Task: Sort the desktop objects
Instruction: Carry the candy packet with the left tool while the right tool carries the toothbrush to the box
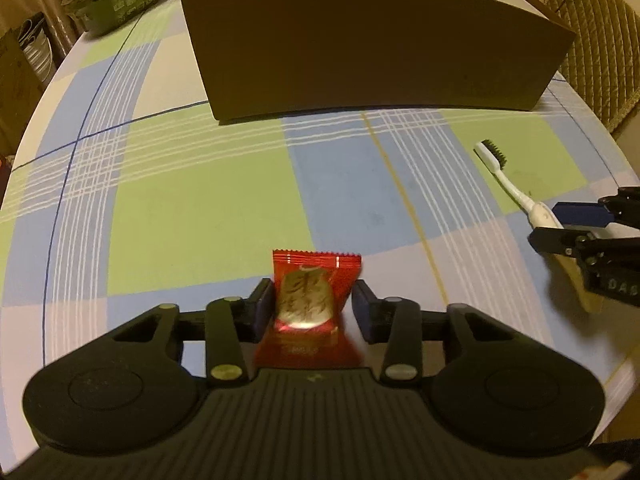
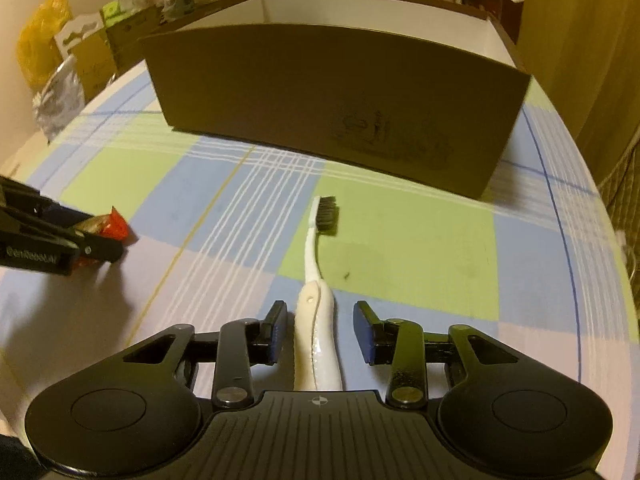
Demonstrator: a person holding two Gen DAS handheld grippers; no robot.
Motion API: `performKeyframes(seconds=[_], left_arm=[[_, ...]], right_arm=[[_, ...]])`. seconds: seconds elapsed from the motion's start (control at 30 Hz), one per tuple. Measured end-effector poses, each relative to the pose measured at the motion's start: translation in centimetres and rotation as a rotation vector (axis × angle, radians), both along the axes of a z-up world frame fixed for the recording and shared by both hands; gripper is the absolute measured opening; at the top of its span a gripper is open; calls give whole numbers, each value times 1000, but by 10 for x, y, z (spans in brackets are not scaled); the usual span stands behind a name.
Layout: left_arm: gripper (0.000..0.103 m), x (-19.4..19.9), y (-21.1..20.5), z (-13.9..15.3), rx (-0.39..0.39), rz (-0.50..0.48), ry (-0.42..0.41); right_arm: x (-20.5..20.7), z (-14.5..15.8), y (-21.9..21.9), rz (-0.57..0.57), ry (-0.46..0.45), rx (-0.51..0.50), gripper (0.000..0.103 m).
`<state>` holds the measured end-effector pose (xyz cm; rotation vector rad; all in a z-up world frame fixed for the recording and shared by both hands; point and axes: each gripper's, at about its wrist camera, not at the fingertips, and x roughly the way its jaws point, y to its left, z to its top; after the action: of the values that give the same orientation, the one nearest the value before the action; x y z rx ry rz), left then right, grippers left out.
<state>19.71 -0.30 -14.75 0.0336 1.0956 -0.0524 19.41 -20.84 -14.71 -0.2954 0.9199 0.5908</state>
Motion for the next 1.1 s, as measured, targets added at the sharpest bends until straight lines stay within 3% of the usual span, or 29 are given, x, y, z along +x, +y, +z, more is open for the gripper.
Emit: performKeyframes(seconds=[0.13,0.27,1.1], left_arm=[[31,-1,1,0,-6,3,-2],[30,-2,1,1,-12,9,-6],[24,-5,8,14,-50,11,-25]], right_arm=[[-1,-1,1,-7,-3,-1,33],[-3,0,4,8,-5,-5,18],[-2,18,-13,-27,51,83,17]])
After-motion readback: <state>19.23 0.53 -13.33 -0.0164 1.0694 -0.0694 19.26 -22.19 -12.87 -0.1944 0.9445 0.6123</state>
